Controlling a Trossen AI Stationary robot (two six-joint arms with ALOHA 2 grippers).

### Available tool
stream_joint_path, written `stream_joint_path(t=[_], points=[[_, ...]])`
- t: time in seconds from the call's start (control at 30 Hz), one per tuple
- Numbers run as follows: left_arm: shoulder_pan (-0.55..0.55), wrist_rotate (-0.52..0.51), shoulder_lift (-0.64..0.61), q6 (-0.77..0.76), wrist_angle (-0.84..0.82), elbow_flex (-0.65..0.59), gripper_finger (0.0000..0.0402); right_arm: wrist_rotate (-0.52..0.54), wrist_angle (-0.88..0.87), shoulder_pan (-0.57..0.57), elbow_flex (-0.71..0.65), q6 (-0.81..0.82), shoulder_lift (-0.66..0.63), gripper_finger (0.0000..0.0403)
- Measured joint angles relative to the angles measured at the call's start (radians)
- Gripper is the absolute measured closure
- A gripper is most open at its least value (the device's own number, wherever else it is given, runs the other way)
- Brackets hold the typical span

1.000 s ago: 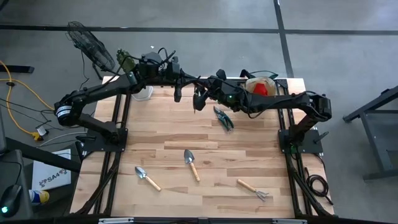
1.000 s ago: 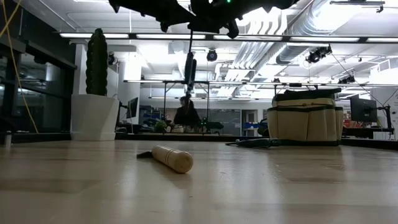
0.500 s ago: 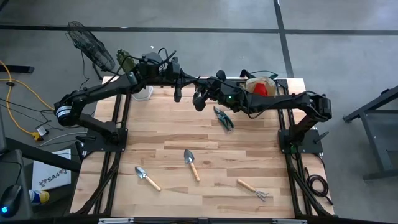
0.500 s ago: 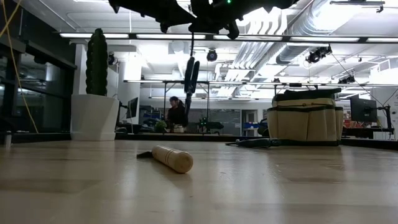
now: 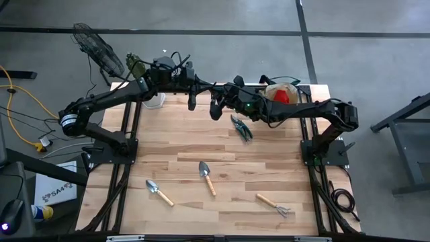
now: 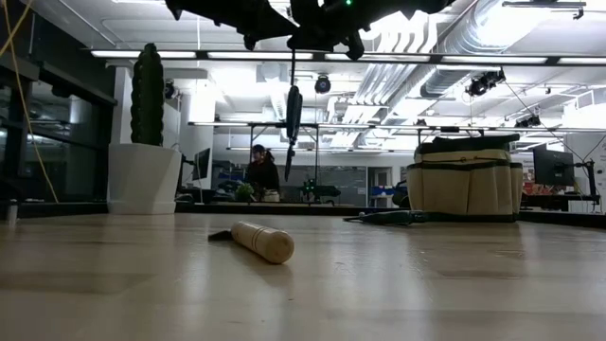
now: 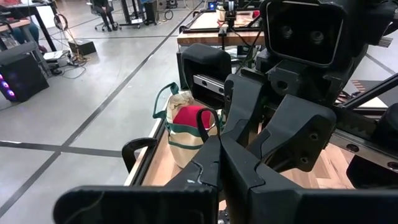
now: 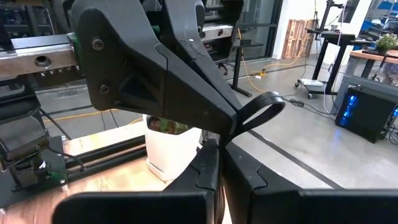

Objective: Pick & Place Garden tools in Gardening bag
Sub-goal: Put the left green shear scissor into the gardening bag

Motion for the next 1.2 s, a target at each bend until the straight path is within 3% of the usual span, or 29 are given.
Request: stream_joint_path(t=[0.13, 0.63, 1.2], points=[[0.0, 0.0, 0.0, 0.001, -0.007, 0.0, 0.039, 0.001, -0.006, 0.0, 0.0, 0.0, 0.0, 0.0399], [0.001, -0.003, -0.009, 0.002, -0.032, 0.0, 0.0279, 0.009, -0.033, 0.0, 0.0, 0.022, -0.01, 0.0399], [0.007, -0.145, -0.108, 0.054, -0.225, 0.0, 0.0272, 0.026, -0.258, -0.018, 0.0, 0.002, -0.16, 0.0399]])
